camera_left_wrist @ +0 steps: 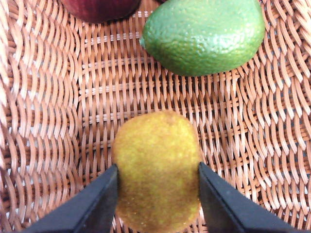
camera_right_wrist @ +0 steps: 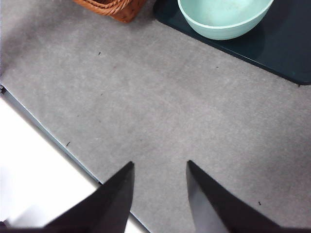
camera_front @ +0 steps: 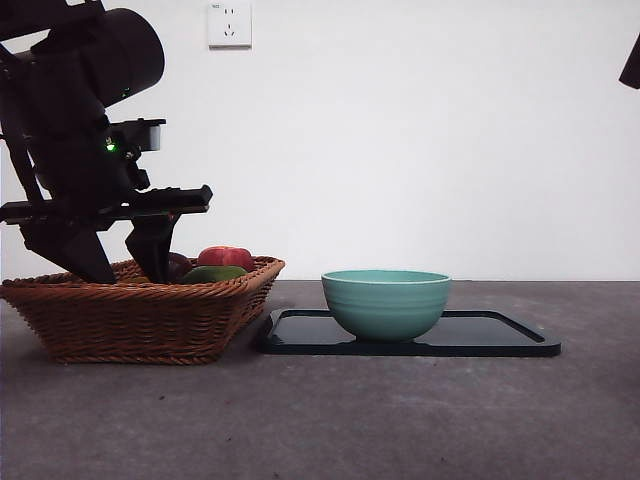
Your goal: Pick up the wifruite, put it on the bowl, pick up the plate, put it on desk
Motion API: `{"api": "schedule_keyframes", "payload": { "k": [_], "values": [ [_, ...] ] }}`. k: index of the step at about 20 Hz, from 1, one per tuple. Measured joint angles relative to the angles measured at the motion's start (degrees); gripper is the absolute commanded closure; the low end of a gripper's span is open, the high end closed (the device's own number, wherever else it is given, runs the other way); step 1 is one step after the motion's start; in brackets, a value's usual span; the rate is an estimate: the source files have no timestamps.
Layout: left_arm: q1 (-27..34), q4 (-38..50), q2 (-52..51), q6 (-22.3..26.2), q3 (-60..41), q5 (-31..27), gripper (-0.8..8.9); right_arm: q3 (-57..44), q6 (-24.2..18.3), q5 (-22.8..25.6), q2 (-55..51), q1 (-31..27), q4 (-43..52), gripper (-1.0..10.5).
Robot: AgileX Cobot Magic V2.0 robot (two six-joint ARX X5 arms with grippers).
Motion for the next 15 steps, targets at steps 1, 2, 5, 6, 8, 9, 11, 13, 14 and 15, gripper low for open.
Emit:
{"api": "schedule_keyframes", "payload": {
  "k": [1, 2, 5, 6, 8, 9, 11, 13, 14, 15],
  "values": [
    [-0.1, 0.0, 0.0, 0.0, 0.0, 0.0, 4.91, 0.0, 0.0, 0.0, 0.0, 0.0, 0.1, 7.7],
    [-0.3, 0.0, 0.0, 0.0, 0.0, 0.0, 4.43, 0.0, 0.0, 0.0, 0.0, 0.0, 0.2, 7.7],
    [-0.6, 0.0, 0.0, 0.0, 0.0, 0.0, 4.01, 0.0, 0.0, 0.0, 0.0, 0.0, 0.2, 7.7],
    [-0.6, -0.2, -0.5, 0.0, 0.0, 0.0, 4.02, 0.0, 0.0, 0.0, 0.0, 0.0, 0.2, 7.7],
    [-0.7, -0.3, -4.4, 0.0, 0.0, 0.0, 4.03, 0.0, 0.0, 0.0, 0.0, 0.0, 0.2, 7.7],
    [-0.8, -0.9, -7.4, 0.3, 0.0, 0.1, 4.03, 0.0, 0.0, 0.0, 0.0, 0.0, 0.2, 7.7],
    [-1.2, -4.0, -14.1, 1.5, 0.0, 1.6, 4.06, 0.0, 0.0, 0.0, 0.0, 0.0, 0.2, 7.7],
    [-1.7, -7.4, -20.8, 2.8, 0.0, 6.4, 4.07, 0.0, 0.0, 0.0, 0.0, 0.0, 1.5, 7.7],
    [-1.9, -9.4, -24.3, 3.7, 0.0, 9.9, 4.07, 0.0, 0.0, 0.0, 0.0, 0.0, 1.9, 7.7],
    [-1.9, -11.4, -27.2, 4.3, 0.0, 13.3, 4.07, 0.0, 0.0, 0.0, 0.0, 0.0, 2.4, 7.7]
  ]
}}
